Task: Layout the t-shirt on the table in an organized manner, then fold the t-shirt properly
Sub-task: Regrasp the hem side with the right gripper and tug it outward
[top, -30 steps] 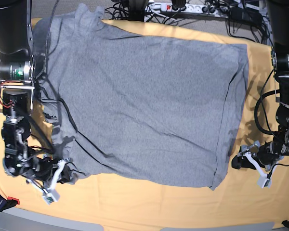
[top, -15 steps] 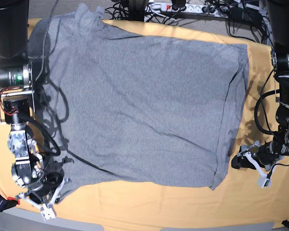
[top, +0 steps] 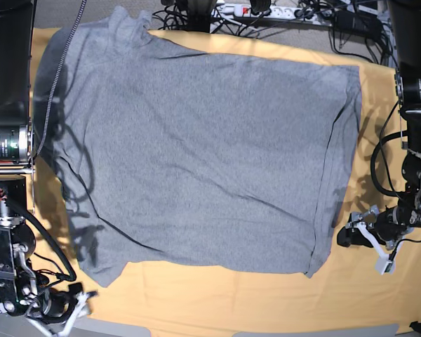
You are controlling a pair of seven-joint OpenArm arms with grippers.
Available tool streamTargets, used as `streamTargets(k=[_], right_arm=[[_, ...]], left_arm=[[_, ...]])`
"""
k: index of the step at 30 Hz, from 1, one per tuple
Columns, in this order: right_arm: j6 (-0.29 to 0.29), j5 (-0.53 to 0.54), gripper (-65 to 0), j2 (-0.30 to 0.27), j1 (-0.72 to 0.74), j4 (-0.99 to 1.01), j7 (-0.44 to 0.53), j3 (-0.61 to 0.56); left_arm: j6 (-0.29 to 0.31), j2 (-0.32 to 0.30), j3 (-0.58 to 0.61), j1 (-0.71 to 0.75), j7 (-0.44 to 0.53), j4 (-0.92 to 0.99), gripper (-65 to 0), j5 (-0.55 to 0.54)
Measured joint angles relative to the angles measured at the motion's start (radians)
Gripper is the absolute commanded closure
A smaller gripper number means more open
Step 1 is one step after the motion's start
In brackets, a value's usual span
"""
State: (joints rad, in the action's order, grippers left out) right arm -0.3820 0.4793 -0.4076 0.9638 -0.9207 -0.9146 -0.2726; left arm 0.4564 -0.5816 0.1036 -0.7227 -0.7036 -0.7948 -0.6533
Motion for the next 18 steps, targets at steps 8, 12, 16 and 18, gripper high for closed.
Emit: streamTargets(k=[8,12,16,18], right_arm=[[-0.237,0.37,-35.8,-0.031,-0.114,0.0,-0.27,-0.001],[-0.28,0.429,-35.8,-0.062,-0.196,0.0,-0.283,-0.002],[-0.311,0.519,-35.8,-0.113,-0.234,0.0,-0.296,-0.002],[-0.311,0.531,-35.8,-0.133,-0.251,0.0,-0.301,0.0]], left_arm=[[0.0,0.0,0.0,0.0,0.0,0.0,-47.0,-0.003],[0.0,-0.002,0.0,0.0,0.0,0.0,-47.0,-0.002],[0.0,0.0,0.0,0.0,0.0,0.0,-47.0,-0.003],[0.0,0.0,0.0,0.0,0.0,0.0,-47.0,-0.003]])
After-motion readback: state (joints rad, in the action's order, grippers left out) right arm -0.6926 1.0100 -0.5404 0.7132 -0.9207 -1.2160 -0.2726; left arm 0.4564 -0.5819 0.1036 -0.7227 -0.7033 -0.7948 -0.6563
